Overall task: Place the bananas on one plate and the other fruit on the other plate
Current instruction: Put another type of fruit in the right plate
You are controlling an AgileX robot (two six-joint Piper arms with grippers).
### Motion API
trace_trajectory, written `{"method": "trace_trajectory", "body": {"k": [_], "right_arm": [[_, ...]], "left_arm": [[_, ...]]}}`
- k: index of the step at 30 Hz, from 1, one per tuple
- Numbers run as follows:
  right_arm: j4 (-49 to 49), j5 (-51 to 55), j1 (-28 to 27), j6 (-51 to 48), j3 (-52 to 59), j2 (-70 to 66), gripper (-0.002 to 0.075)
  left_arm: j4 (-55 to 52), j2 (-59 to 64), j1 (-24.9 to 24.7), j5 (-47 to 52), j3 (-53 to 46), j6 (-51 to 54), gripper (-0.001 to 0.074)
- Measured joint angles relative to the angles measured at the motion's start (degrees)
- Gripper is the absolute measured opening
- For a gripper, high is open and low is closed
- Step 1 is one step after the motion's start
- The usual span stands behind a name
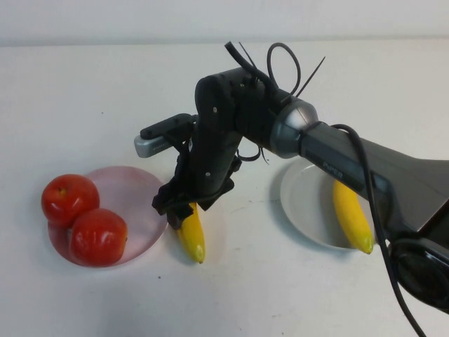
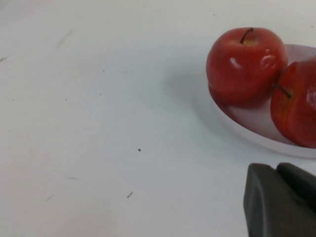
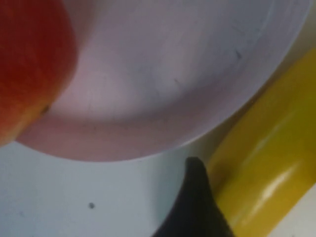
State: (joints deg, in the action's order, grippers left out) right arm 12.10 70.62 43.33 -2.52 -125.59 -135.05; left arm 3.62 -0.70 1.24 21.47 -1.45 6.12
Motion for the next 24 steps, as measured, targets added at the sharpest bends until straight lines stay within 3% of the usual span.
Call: {"method": "trace_trajectory", "body": {"k": [24], "right_arm": [[-8.42, 0.0, 0.13, 6.22, -0.11, -2.13, 0.0442]], "left_arm": [[0.0, 0.0, 0.0, 0.0, 0.0, 0.0, 0.0004]]}}
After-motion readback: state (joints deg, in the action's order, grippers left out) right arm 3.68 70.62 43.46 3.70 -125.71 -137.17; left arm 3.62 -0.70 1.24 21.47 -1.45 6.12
